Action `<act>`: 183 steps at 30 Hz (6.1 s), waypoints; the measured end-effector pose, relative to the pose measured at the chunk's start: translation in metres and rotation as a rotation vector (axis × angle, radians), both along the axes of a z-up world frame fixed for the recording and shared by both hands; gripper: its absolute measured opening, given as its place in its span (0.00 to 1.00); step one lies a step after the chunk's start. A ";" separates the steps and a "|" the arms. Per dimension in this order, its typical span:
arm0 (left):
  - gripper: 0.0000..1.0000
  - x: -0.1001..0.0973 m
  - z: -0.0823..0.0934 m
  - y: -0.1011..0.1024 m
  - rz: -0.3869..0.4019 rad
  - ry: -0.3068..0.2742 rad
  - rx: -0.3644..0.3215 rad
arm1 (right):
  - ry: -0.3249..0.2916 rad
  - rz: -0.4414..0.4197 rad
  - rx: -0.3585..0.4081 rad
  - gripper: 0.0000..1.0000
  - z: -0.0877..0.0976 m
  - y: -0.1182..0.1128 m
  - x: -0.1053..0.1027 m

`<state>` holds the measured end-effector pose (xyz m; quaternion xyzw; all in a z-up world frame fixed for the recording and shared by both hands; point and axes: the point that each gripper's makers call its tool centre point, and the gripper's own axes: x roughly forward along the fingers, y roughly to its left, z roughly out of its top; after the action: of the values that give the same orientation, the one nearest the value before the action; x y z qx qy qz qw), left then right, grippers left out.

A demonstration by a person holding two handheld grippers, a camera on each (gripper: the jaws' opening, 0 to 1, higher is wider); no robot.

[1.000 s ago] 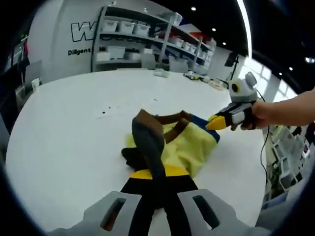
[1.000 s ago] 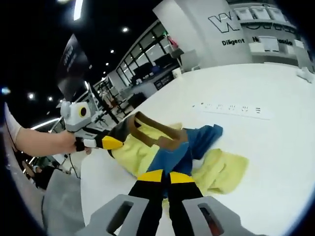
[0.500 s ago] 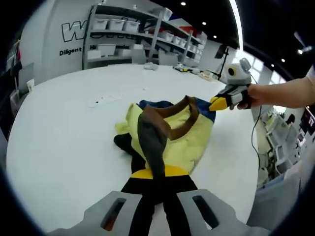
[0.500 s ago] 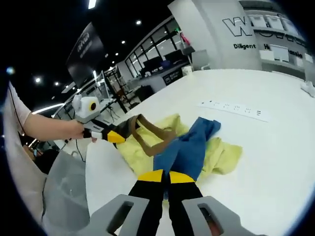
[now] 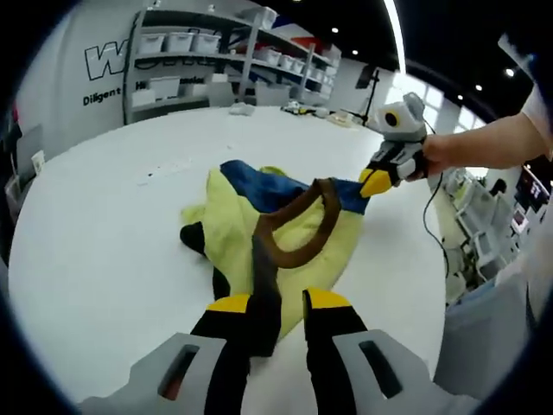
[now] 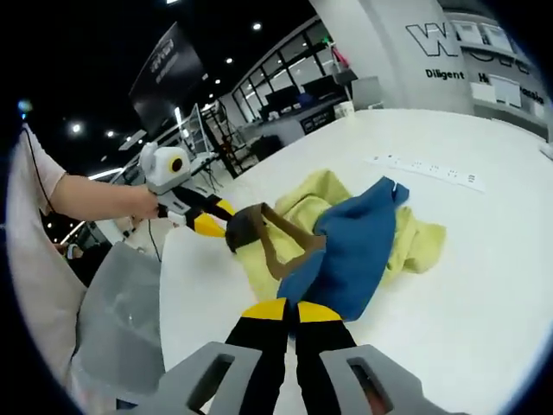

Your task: Fold the garment on the visible template until the final outline fits inside the template.

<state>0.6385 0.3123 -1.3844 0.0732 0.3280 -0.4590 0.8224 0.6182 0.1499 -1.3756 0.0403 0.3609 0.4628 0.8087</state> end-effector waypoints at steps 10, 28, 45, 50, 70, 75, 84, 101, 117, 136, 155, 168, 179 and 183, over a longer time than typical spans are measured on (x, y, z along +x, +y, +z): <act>0.20 0.014 -0.021 -0.002 -0.004 0.022 0.059 | -0.034 0.032 -0.045 0.13 -0.008 -0.002 0.004; 0.00 -0.012 -0.015 0.006 -0.030 0.051 0.078 | -0.026 0.141 -0.095 0.00 -0.023 0.009 -0.018; 0.00 -0.076 0.010 0.020 -0.105 0.005 0.062 | -0.011 0.191 -0.114 0.00 -0.002 0.003 -0.086; 0.00 -0.095 0.016 0.024 -0.123 0.011 0.057 | -0.006 0.202 -0.105 0.00 0.005 0.004 -0.108; 0.00 -0.128 0.080 0.026 -0.213 0.012 -0.019 | 0.025 0.304 0.006 0.00 0.076 0.013 -0.158; 0.00 -0.098 0.098 0.020 -0.208 -0.039 -0.014 | -0.043 0.259 0.018 0.00 0.091 0.005 -0.124; 0.00 -0.027 0.123 0.004 -0.181 -0.108 0.006 | -0.166 0.202 -0.001 0.00 0.116 -0.009 -0.048; 0.00 0.107 0.110 -0.010 -0.051 -0.154 0.048 | -0.273 0.010 -0.055 0.00 0.106 -0.025 0.100; 0.00 0.188 0.030 -0.034 0.105 -0.054 0.138 | -0.215 -0.135 -0.239 0.00 0.022 -0.045 0.188; 0.14 0.191 0.015 -0.021 0.197 -0.020 0.154 | -0.193 -0.209 -0.318 0.12 -0.014 -0.054 0.201; 0.25 0.043 0.002 0.030 0.127 -0.016 0.161 | -0.221 -0.107 -0.182 0.24 0.008 -0.049 0.068; 0.26 -0.041 -0.015 0.017 0.110 -0.057 0.149 | -0.144 -0.104 -0.211 0.29 -0.033 -0.051 -0.018; 0.17 -0.036 -0.048 0.028 0.122 -0.028 0.277 | -0.065 -0.189 -0.244 0.25 -0.066 -0.062 -0.019; 0.11 -0.038 -0.059 0.040 0.149 0.018 0.302 | -0.095 -0.195 -0.263 0.14 -0.063 -0.059 -0.018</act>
<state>0.6007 0.3520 -1.4438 0.1674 0.4050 -0.3429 0.8309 0.6003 0.0910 -1.4383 -0.0528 0.3743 0.3321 0.8642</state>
